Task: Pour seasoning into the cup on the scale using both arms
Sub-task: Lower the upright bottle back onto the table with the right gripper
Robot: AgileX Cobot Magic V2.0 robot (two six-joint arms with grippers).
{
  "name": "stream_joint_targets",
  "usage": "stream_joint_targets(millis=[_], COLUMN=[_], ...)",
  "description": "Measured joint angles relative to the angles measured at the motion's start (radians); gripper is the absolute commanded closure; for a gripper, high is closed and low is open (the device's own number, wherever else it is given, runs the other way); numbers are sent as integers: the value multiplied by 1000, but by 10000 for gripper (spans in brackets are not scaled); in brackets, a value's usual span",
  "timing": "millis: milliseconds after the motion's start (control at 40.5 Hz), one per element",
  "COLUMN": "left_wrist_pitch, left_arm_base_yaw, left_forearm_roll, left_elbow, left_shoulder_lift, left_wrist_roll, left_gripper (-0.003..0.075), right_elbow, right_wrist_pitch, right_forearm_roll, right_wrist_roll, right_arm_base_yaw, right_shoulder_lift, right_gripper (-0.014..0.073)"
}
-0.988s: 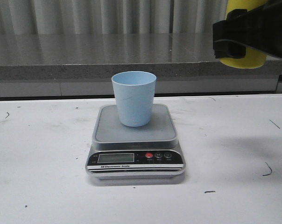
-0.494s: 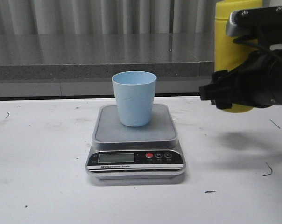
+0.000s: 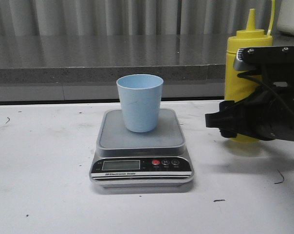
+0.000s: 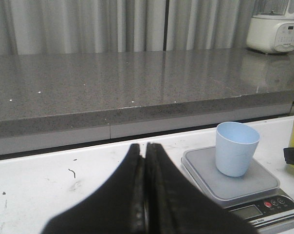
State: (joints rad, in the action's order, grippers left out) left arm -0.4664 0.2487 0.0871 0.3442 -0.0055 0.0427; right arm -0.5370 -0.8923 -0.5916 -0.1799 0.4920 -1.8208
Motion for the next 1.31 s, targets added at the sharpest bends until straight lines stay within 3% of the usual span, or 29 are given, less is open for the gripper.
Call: stream_joint_targets(millis=[1309], left_wrist_pitch=[0], left_arm_base_yaw=[0], left_forearm_roll=[0], left_elbow=[0], left_shoulder_lift=[0], left_wrist_roll=[0], left_gripper=[740], right_elbow=[-8], right_wrist_pitch=[-3], right_forearm_roll=[8], right_wrist_roll=[13], right_arm_base_yaw=[0], right_shoulder_lift=[-63], right_gripper=[326])
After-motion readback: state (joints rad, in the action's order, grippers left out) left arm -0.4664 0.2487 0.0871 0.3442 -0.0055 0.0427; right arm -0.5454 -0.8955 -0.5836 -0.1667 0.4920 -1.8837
